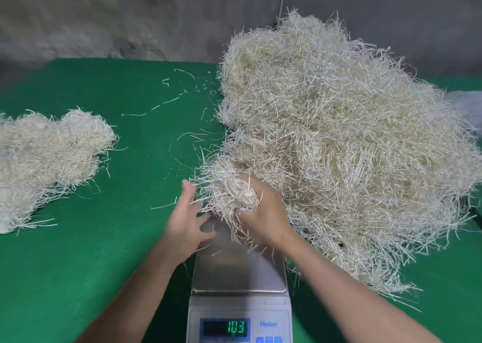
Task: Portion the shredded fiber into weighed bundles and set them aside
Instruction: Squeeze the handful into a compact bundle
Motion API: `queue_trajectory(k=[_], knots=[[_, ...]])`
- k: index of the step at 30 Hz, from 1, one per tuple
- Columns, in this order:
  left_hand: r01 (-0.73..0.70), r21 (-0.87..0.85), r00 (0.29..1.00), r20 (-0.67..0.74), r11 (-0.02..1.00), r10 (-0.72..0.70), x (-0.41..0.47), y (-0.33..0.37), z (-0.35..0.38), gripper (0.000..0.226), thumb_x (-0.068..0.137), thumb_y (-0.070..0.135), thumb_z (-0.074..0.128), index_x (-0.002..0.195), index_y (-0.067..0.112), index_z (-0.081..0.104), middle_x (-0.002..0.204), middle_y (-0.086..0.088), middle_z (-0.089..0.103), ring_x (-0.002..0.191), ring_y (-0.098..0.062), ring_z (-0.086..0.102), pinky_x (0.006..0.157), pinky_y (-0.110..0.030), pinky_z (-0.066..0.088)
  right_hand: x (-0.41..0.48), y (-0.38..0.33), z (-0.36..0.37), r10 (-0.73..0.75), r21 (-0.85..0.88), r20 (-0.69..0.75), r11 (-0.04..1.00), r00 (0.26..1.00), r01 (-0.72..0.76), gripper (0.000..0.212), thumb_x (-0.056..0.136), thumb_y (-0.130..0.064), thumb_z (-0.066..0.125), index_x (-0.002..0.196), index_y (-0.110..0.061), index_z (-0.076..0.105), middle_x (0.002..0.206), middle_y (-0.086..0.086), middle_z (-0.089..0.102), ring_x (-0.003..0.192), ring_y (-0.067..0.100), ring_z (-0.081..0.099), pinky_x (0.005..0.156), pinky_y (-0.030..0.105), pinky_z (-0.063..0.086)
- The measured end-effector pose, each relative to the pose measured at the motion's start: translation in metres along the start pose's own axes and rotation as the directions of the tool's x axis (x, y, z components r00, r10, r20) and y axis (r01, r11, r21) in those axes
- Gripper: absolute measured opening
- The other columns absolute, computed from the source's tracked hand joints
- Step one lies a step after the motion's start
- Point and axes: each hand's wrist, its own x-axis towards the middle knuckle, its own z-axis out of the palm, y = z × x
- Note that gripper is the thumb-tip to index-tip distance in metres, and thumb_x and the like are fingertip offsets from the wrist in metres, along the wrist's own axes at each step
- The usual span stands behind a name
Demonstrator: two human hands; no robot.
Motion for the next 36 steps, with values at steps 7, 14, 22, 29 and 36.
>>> queue_trajectory(k=[7, 14, 22, 29, 36], knots=[[-0.063, -0.191, 0.983, -0.183, 0.98, 0.028, 0.018, 0.064, 0.069, 0.063, 0.077, 0.048, 0.07, 0.127, 0.014, 0.055, 0.115, -0.015, 0.065, 0.108, -0.016, 0.063, 0.09, -0.033, 0.052, 0.027, -0.031, -0.015, -0.192, -0.361, 0.22, 0.895, 0.956, 0.262, 0.082, 0.082, -0.029, 0.063, 0.149, -0.03, 0.015, 0.153, 0.009, 0.021, 0.141, 0.028, 0.021, 0.115, 0.045, 0.015], [-0.151, -0.182, 0.988, -0.025, 0.972, 0.149, 0.005, 0.036, 0.087, 0.053, 0.09, 0.042, 0.057, 0.136, 0.018, 0.047, 0.139, -0.01, 0.05, 0.106, -0.012, 0.064, 0.086, -0.034, 0.055, 0.039, -0.058, -0.023, 0.094, 0.397, -0.277, 0.918, 0.956, 0.025, 0.06, 0.089, -0.058, 0.048, 0.141, -0.049, 0.021, 0.152, -0.023, 0.016, 0.137, -0.003, 0.021, 0.112, 0.048, 0.028], [-0.211, -0.269, 0.973, -0.155, 0.94, 0.174, 0.023, 0.05, 0.083, 0.032, 0.104, 0.021, 0.033, 0.084, 0.024, 0.058, 0.075, 0.016, 0.07, 0.068, 0.002, 0.066, 0.062, -0.015, 0.049, 0.033, -0.067, 0.007, -0.061, 0.157, -0.028, 0.985, 0.998, 0.065, 0.045, 0.093, -0.057, 0.028, 0.135, -0.065, 0.013, 0.153, -0.027, 0.003, 0.142, -0.004, 0.001, 0.119, 0.034, 0.009], [-0.285, 0.091, 0.934, -0.2, 0.954, 0.298, 0.04, 0.06, 0.086, 0.033, 0.102, 0.018, 0.033, 0.078, 0.028, 0.053, 0.069, 0.011, 0.057, 0.054, 0.001, 0.057, 0.047, -0.015, 0.047, 0.027, -0.064, 0.01, -0.091, 0.243, -0.006, 0.966, 0.996, 0.09, 0.05, 0.088, -0.053, 0.032, 0.133, -0.068, 0.017, 0.149, -0.035, 0.003, 0.141, -0.005, 0.009, 0.116, 0.04, 0.011], [-0.363, 0.36, 0.905, -0.082, 0.859, 0.417, 0.041, 0.075, 0.106, 0.047, 0.101, 0.046, 0.028, 0.108, 0.012, 0.059, 0.101, 0.004, 0.06, 0.085, 0.003, 0.056, 0.075, -0.024, 0.044, 0.046, -0.061, -0.004, 0.121, 0.51, -0.106, 0.858, 0.987, -0.051, 0.025, 0.094, -0.051, 0.04, 0.118, -0.055, 0.045, 0.101, -0.032, 0.061, 0.091, -0.021, 0.054, 0.078, 0.001, 0.041]])
